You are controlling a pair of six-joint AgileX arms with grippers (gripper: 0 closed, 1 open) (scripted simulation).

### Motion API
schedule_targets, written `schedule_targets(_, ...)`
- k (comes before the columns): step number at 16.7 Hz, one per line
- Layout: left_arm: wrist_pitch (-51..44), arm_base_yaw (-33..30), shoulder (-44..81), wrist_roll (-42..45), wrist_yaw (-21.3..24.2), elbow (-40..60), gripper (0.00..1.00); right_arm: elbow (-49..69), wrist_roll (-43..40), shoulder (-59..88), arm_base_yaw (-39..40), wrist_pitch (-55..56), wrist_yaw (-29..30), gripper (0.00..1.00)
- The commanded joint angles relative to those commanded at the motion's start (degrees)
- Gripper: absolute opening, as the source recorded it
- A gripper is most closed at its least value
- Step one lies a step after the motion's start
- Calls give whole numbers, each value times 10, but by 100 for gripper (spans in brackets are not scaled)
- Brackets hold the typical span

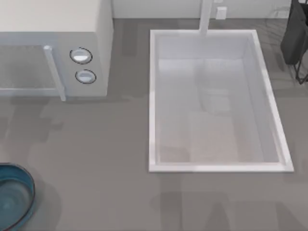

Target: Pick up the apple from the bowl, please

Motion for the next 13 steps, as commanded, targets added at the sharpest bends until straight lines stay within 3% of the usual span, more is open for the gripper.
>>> schedule_targets(6, 6, -19, 42, -22, 1, 36, 0, 0, 0, 0, 0, 0, 0, 100)
schedule_targets(13, 32, -145, 305, -136, 15, 227, 0, 0, 0, 0, 0, 0, 0, 100)
